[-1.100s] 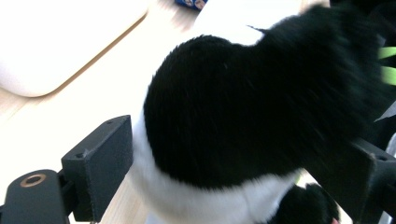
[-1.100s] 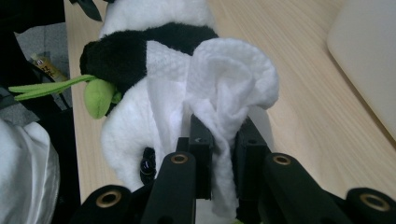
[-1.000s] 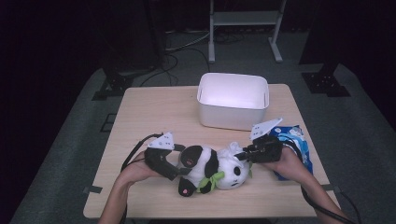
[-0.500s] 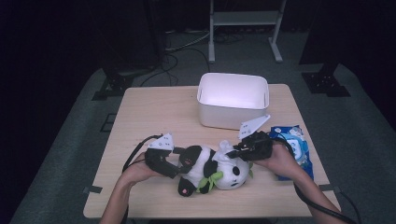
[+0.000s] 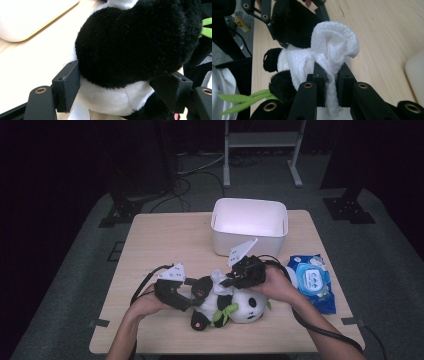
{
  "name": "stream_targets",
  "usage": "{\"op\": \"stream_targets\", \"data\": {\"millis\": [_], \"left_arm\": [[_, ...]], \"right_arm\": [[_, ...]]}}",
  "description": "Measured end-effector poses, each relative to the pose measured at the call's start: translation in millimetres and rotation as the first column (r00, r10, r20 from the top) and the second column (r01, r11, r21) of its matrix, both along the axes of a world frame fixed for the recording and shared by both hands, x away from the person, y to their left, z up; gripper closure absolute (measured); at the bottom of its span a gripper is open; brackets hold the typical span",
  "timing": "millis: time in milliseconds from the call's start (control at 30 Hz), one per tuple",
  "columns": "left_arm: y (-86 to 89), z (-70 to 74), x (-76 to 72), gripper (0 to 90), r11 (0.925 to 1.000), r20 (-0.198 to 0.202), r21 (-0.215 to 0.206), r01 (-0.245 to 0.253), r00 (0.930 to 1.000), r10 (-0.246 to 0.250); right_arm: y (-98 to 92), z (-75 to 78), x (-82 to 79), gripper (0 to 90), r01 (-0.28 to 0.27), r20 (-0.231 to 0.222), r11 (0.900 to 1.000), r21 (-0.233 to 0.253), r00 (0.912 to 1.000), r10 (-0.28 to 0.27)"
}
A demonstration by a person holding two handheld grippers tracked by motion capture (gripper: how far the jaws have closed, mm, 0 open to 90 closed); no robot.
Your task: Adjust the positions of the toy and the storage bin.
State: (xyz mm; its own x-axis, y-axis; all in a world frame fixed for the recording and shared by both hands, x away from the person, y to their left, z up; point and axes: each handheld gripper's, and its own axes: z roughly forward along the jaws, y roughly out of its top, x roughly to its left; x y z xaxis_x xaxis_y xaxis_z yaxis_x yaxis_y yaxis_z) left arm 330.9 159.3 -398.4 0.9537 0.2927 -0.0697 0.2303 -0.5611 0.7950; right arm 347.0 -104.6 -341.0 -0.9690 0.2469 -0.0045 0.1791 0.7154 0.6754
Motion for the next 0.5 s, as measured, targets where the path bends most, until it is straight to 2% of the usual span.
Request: {"op": "stream_targets", "data": {"millis": [67,167,333,500], "left_arm": [[-0.4,0.9,-0.1,25.0,1.0000,-0.001,0.001,0.001,1.0000,-0.001],[-0.3,4.0,-0.1,23.2,1.0000,-0.006,-0.009,0.003,1.0000,-0.003],[-0.8,12.3,-3.7,21.4,0.9997,-0.004,0.002,0.024,0.9997,-0.024],[3.1,17.3,-5.6,20.5,0.9990,-0.017,-0.011,0.044,0.9989,-0.044]], "right_arm": [[-9.8,1.4,2.5,79.2,0.026,0.006,1.000,-0.004,0.9996,-0.026],[-23.9,-3.6,5.9,79.1,0.066,-0.034,0.998,-0.001,0.9972,-0.066],[-29.2,-15.1,2.8,79.1,0.069,-0.062,0.997,0.026,0.9958,-0.067],[-30.5,-18.6,1.2,79.1,0.073,-0.076,0.997,0.039,0.9946,-0.070]]}}
